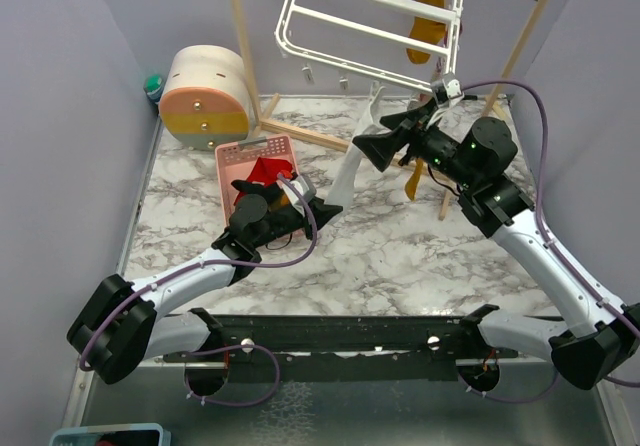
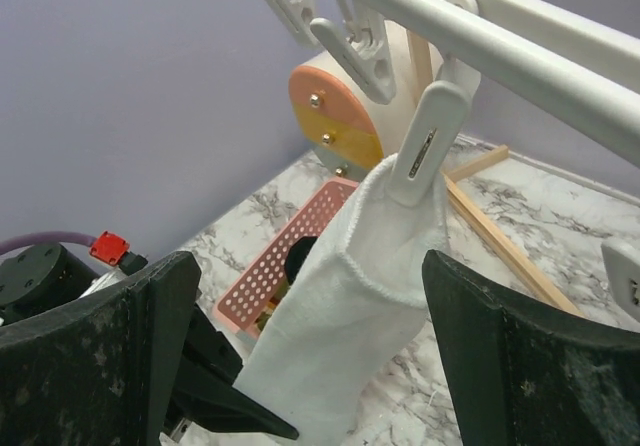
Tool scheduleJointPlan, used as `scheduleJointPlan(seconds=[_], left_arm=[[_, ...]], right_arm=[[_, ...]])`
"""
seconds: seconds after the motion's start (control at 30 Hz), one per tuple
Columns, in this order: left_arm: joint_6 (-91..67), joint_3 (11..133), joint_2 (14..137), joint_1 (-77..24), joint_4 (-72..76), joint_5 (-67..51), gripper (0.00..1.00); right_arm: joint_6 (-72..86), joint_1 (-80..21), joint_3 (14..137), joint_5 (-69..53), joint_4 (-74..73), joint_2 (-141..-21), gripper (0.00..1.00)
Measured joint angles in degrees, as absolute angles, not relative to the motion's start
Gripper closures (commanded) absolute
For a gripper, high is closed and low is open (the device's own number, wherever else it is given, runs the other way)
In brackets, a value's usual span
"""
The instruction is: Remove the socks clipped to the hanger
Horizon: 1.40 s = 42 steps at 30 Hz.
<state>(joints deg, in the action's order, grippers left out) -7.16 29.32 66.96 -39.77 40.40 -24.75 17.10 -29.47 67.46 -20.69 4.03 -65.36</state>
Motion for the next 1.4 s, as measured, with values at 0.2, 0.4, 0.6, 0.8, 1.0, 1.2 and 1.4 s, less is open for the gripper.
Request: scheduleJointPlan(seconds=[0.2, 0.4, 0.6, 0.8, 1.0, 1.2, 1.4], left_arm=[[-7.16, 29.32, 66.96, -39.77, 40.27, -24.77, 1.0], [-7.01, 29.32, 66.98, -39.77, 39.27, -24.77, 1.0], [-7.01, 29.45, 68.03, -39.77, 38.74, -24.84, 1.0], [-7.03, 29.56, 68.69, -39.77, 38.26, -25.06, 1.0], [-7.22, 29.58, 68.69, -39.77, 38.06, -25.28, 1.0], [-7.55, 30.24, 68.69, -39.77, 37.85, -25.58, 1.0], [-7.88, 30.46, 68.69, -39.77, 37.65, -25.71, 1.0]], right_arm=[[18.76, -26.48, 64.18, -21.21, 8.14, -64.29, 0.0], [21.04, -23.27, 60.8, -21.47, 11.09, -62.81, 0.0], [21.63, -22.83, 60.84, -23.42, 14.57, -61.8, 0.0], [26.96, -21.82, 60.77, -27.33, 23.86, -66.96, 0.0], [31.57, -21.65, 60.77, -28.69, 30.83, -72.12, 0.0], [35.24, -21.63, 60.34, -28.84, 38.02, -74.39, 0.0], [40.8, -21.74, 56.84, -29.23, 47.18, -75.57, 0.01]])
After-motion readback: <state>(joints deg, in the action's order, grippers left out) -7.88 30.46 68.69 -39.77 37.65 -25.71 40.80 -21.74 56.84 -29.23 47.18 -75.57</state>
